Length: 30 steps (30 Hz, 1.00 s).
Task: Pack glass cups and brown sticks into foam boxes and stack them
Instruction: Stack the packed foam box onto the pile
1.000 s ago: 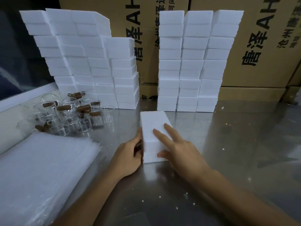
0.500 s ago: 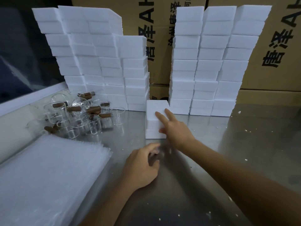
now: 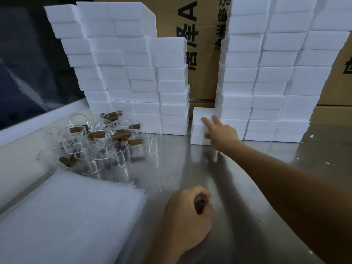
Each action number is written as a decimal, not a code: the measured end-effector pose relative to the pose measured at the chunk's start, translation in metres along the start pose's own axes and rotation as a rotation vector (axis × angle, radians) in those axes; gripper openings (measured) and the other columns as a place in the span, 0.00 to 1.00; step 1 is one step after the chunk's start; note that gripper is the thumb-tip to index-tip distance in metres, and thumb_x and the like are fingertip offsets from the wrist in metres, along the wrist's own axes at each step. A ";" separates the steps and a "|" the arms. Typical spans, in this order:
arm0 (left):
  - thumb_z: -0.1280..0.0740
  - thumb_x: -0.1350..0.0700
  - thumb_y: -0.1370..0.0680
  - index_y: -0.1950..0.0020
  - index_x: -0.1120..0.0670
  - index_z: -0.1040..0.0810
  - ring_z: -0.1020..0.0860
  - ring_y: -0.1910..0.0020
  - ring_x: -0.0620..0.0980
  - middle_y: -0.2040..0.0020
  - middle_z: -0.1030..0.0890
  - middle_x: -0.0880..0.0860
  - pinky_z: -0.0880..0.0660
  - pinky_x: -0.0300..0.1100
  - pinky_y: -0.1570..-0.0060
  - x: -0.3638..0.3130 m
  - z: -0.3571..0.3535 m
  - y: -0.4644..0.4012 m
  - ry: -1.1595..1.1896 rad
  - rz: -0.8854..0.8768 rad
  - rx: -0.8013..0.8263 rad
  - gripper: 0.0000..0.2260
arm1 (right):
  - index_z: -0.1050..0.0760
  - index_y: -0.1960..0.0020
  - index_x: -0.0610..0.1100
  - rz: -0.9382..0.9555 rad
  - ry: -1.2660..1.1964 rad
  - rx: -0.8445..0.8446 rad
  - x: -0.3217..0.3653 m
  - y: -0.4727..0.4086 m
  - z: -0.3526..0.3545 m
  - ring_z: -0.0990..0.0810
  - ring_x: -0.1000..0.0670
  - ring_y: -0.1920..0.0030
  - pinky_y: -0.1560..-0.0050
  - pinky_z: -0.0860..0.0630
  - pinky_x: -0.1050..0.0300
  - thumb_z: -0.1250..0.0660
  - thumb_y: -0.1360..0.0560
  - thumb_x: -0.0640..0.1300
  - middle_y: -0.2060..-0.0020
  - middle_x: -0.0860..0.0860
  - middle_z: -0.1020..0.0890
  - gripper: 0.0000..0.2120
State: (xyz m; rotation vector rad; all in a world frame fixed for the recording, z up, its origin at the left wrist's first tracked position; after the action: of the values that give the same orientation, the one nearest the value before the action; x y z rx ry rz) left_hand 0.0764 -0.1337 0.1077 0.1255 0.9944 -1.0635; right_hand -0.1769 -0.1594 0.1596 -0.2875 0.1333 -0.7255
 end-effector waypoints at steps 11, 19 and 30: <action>0.36 0.45 0.34 0.57 0.33 0.24 0.21 0.58 0.33 0.60 0.19 0.35 0.26 0.29 0.55 0.003 0.000 -0.001 0.011 0.104 0.010 0.09 | 0.44 0.24 0.48 -0.066 0.108 -0.079 -0.001 -0.035 -0.002 0.20 0.40 0.49 0.62 0.30 0.51 0.38 0.18 0.46 0.34 0.43 0.31 0.26; 0.37 0.43 0.35 0.53 0.35 0.26 0.22 0.58 0.32 0.57 0.21 0.30 0.27 0.25 0.57 -0.002 0.003 -0.002 0.024 0.160 0.045 0.12 | 0.30 0.36 0.45 -0.164 -0.135 -0.025 0.004 -0.055 0.040 0.22 0.41 0.46 0.55 0.31 0.51 0.33 0.24 0.52 0.43 0.46 0.23 0.20; 0.44 0.55 0.16 0.32 0.55 0.26 0.28 0.36 0.42 0.30 0.26 0.51 0.39 0.22 0.46 0.011 -0.026 -0.016 0.012 0.132 0.576 0.14 | 0.49 0.24 0.53 0.072 -0.065 -0.436 0.074 -0.136 0.210 0.25 0.44 0.58 0.61 0.26 0.52 0.22 0.39 0.67 0.24 0.44 0.43 0.55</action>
State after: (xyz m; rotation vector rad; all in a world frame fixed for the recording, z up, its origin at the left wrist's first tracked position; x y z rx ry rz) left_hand 0.0495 -0.1357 0.0906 0.6585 0.6560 -1.2019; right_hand -0.1626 -0.2614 0.3993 -0.7182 0.2390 -0.6101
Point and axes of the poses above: each hand's wrist, its own y-axis away from the middle knuckle, its own z-axis out of the back of the hand, x = y × z, the point moved 10 cm from there along -y, towards the middle knuckle
